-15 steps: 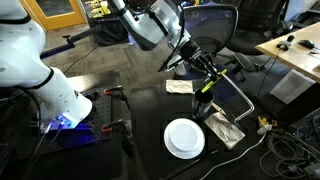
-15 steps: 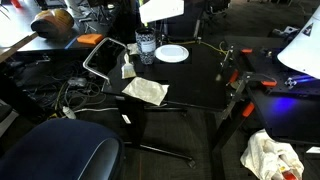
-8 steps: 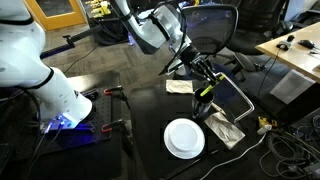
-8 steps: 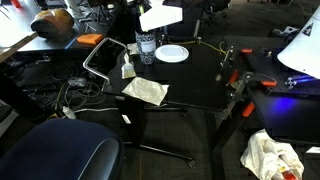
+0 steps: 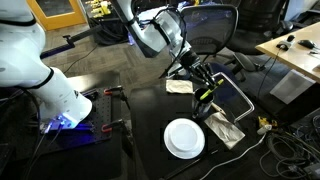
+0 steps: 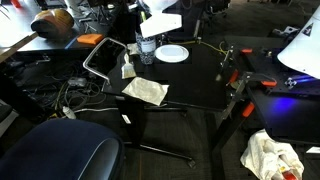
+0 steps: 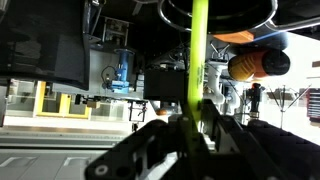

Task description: Put the marker in the black cup

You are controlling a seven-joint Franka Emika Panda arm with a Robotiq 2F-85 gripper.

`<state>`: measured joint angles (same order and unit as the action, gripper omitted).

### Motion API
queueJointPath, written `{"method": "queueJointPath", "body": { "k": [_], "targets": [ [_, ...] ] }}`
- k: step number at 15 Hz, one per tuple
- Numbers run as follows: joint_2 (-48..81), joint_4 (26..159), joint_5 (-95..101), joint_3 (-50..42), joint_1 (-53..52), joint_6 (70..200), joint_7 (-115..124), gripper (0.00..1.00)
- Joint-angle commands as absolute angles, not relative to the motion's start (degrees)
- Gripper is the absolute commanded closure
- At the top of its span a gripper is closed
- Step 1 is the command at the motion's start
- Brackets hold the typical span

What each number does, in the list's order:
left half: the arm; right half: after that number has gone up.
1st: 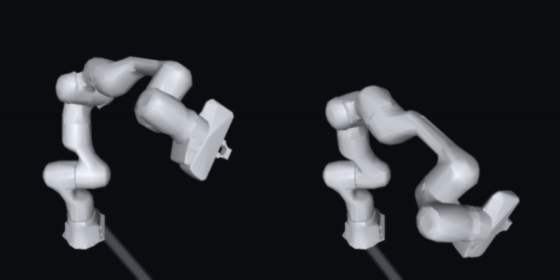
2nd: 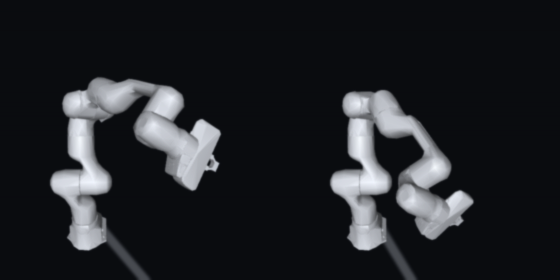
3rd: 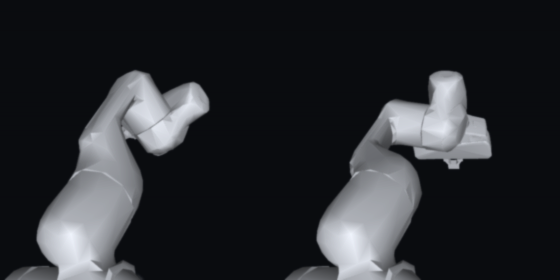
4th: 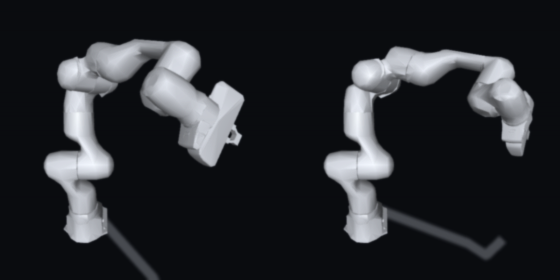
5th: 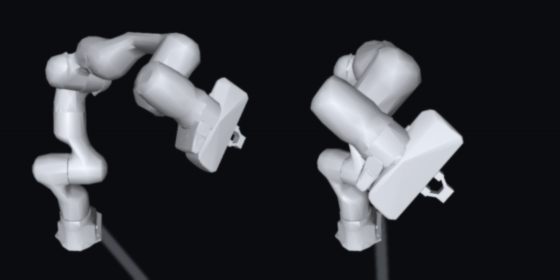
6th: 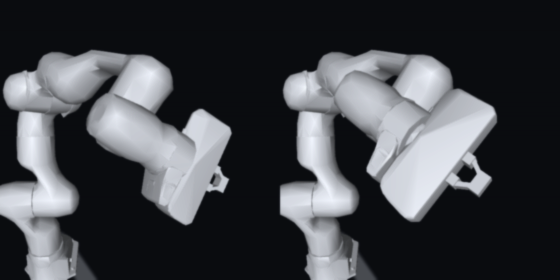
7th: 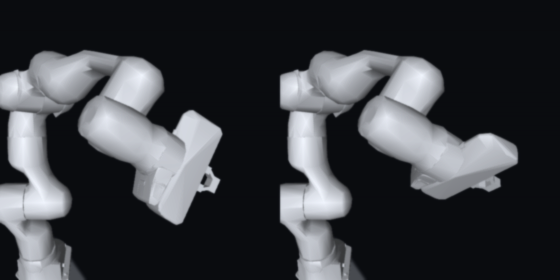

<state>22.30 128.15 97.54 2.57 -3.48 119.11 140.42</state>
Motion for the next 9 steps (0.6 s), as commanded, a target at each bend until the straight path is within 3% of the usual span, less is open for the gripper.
{"method": "queueJointPath", "body": {
  "k": [1, 9],
  "targets": [
    [24.38, 126.75, 97.69, 3.73, -3.49, 115.99, 143.67, 0.95],
    [27.73, 125.14, 97.03, 4.95, -3.83, 113.54, 144.72, 0.95]
  ]
}}
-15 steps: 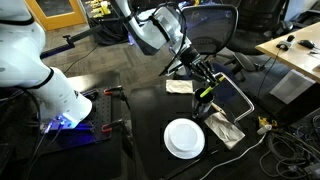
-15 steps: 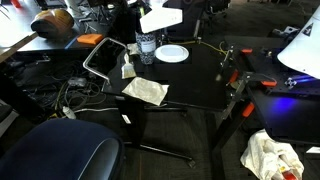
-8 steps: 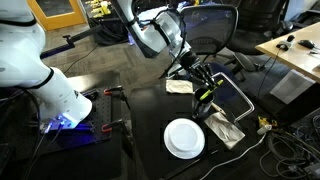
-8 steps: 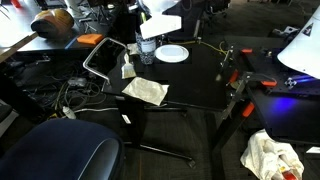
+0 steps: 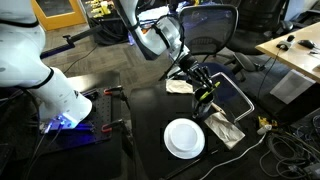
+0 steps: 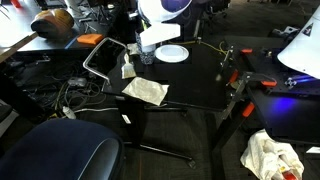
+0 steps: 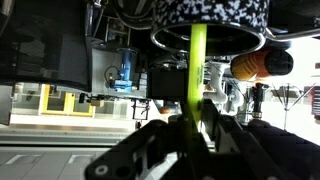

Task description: Put the marker in the black cup

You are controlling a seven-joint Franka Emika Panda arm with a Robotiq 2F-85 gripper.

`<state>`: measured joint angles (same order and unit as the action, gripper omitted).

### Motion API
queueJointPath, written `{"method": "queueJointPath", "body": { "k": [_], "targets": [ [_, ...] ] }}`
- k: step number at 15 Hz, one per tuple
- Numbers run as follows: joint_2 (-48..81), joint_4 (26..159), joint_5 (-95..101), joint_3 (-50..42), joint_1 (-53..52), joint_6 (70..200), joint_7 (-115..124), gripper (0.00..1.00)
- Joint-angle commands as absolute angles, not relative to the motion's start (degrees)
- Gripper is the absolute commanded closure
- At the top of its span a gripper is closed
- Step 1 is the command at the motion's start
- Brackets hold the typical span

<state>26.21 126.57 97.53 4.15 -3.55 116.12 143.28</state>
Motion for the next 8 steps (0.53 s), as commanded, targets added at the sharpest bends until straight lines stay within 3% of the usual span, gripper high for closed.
{"method": "queueJointPath", "body": {
  "k": [1, 5, 6, 8],
  "targets": [
    [28.05, 124.98, 96.94, 5.04, -3.85, 113.3, 144.71, 0.95],
    [29.22, 124.48, 96.3, 5.48, -4.0, 112.23, 144.58, 0.95],
    [29.34, 124.42, 96.16, 5.59, -3.99, 112.02, 144.51, 0.57],
    [29.35, 124.41, 96.03, 5.76, -3.96, 111.56, 144.56, 0.5]
  ]
}}
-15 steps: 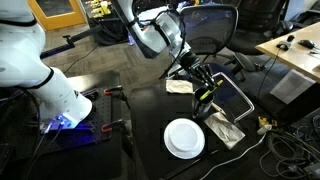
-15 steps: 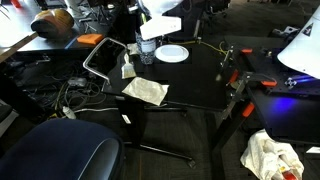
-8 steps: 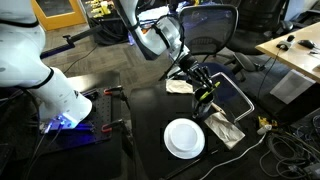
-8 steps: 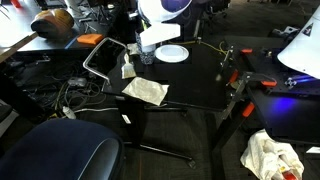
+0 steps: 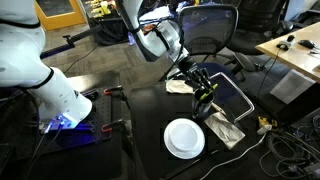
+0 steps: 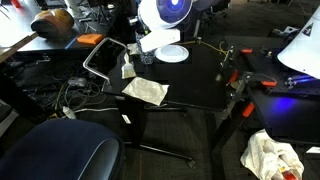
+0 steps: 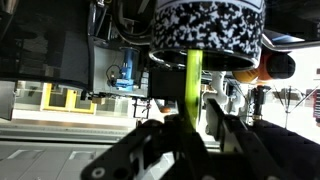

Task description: Put the marker in the black cup

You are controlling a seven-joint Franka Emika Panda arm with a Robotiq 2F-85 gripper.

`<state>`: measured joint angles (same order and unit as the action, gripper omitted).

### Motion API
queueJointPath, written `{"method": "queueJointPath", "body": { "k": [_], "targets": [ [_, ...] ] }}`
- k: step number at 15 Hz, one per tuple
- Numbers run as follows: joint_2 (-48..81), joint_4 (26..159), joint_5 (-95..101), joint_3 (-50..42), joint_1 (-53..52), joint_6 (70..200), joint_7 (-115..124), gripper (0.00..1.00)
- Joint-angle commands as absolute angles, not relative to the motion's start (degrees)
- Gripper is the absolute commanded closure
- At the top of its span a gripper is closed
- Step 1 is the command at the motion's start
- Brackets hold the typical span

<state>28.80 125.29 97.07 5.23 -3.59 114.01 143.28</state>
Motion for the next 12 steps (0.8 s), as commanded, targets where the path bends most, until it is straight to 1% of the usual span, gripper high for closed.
{"method": "queueJointPath", "body": {
  "k": [1, 6, 7, 12],
  "targets": [
    [29.35, 124.37, 95.95, 5.82, -3.94, 111.41, 144.57, 0.42],
    [28.14, 125.04, 95.99, 5.97, -3.96, 111.01, 145.08, 0.05],
    [27.68, 125.27, 95.94, 6.01, -3.96, 110.94, 145.21, 0.01],
    [23.58, 127.02, 94.72, 6.27, -3.59, 111.83, 144.5, 0.0]
  ]
}}
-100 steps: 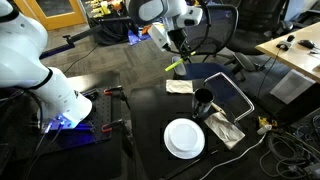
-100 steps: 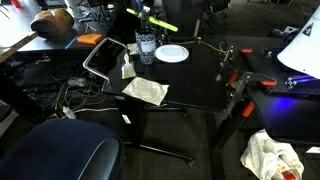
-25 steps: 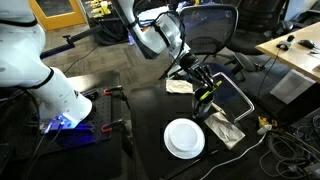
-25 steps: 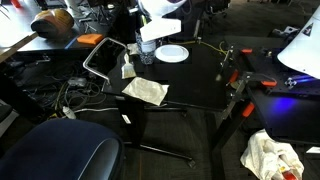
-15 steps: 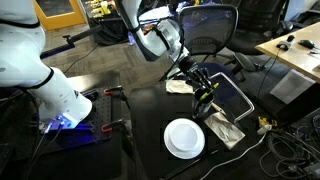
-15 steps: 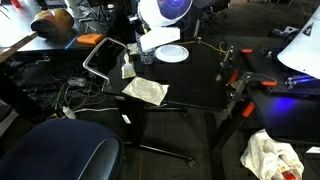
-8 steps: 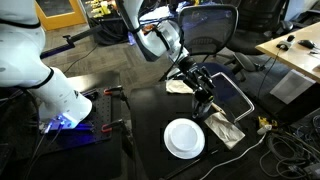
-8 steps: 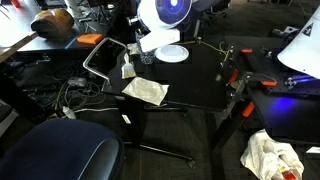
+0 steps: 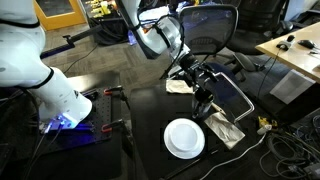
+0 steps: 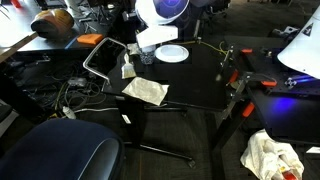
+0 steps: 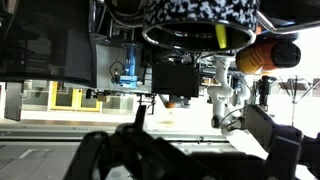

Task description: Put the marker in the black cup

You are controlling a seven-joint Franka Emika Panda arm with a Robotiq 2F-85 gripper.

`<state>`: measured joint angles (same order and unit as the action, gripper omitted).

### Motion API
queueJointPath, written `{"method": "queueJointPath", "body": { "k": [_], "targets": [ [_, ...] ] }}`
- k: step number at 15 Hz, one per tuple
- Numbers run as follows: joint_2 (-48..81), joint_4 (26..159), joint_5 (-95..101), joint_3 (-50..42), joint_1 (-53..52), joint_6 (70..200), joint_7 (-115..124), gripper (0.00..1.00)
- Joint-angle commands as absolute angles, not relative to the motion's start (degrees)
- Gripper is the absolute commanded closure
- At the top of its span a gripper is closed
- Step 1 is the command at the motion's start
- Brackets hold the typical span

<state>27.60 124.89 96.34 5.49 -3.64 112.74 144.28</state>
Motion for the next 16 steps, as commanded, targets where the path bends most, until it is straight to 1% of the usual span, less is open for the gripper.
{"method": "queueJointPath", "body": {
  "k": [1, 12, 14, 15, 16],
  "targets": [
    [22.59, 127.38, 94.55, 6.27, -3.66, 111.86, 144.55, 0.0],
    [9.52, 132.34, 94.7, 6.17, -3.76, 113.4, 142.5, 0.0],
    [8.03, 133.14, 94.56, 6.05, -3.53, 114.87, 140.86, 0.0],
    [11.35, 130.68, 95.13, 5.86, -3.85, 113.18, 142.61, 0.0],
    [10.67, 131.1, 95.13, 5.85, -3.86, 113.53, 142.02, 0.0]
  ]
}}
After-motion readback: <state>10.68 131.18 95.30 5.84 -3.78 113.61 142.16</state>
